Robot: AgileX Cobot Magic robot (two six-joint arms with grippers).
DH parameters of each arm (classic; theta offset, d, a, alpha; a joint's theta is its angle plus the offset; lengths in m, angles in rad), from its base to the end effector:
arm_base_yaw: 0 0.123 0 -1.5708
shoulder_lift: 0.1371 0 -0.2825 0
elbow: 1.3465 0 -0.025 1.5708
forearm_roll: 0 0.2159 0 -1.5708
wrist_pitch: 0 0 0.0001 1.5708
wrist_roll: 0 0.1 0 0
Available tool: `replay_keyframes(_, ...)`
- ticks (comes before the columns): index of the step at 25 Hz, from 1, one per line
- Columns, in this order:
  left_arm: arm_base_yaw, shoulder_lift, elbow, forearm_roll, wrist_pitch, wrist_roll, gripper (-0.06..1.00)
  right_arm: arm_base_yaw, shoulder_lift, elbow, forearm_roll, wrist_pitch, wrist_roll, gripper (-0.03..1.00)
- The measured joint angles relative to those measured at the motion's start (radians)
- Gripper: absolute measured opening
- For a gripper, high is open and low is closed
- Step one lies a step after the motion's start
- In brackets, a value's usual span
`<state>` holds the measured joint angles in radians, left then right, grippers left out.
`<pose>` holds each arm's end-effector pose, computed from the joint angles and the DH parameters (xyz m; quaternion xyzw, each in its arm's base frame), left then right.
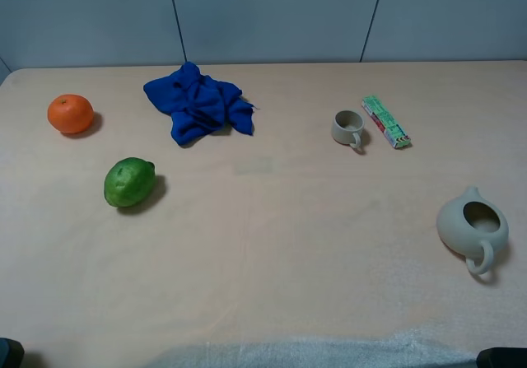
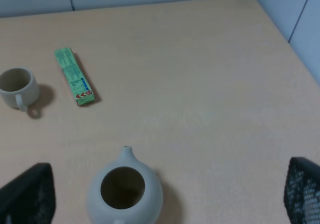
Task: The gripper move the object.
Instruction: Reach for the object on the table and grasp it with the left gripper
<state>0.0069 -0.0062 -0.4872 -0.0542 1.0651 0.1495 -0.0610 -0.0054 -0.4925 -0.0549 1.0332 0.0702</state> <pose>-0.0249 -0.0049 0.2526 0.0620 0.8535 0.0134 0.5172 -0.0241 -0.0033 0.2569 0.0561 0.8444 -0.0250 0.5322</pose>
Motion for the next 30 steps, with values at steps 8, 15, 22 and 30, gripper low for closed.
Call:
replay_keyframes(8, 0.000, 0.000, 0.000, 0.000, 0.000, 0.000, 0.99, 0.000, 0.000, 0.000, 0.000, 0.000, 0.000, 0.69)
replay_keyframes(15, 0.000, 0.000, 0.000, 0.000, 0.000, 0.000, 0.99, 0.000, 0.000, 0.000, 0.000, 0.000, 0.000, 0.69)
replay_keyframes(22, 0.000, 0.000, 0.000, 0.000, 0.000, 0.000, 0.99, 0.000, 0.000, 0.000, 0.000, 0.000, 0.000, 0.69)
replay_keyframes(30, 0.000, 0.000, 0.000, 0.008, -0.006, -0.011, 0.99, 0.000, 0.000, 0.000, 0.000, 0.000, 0.000, 0.69)
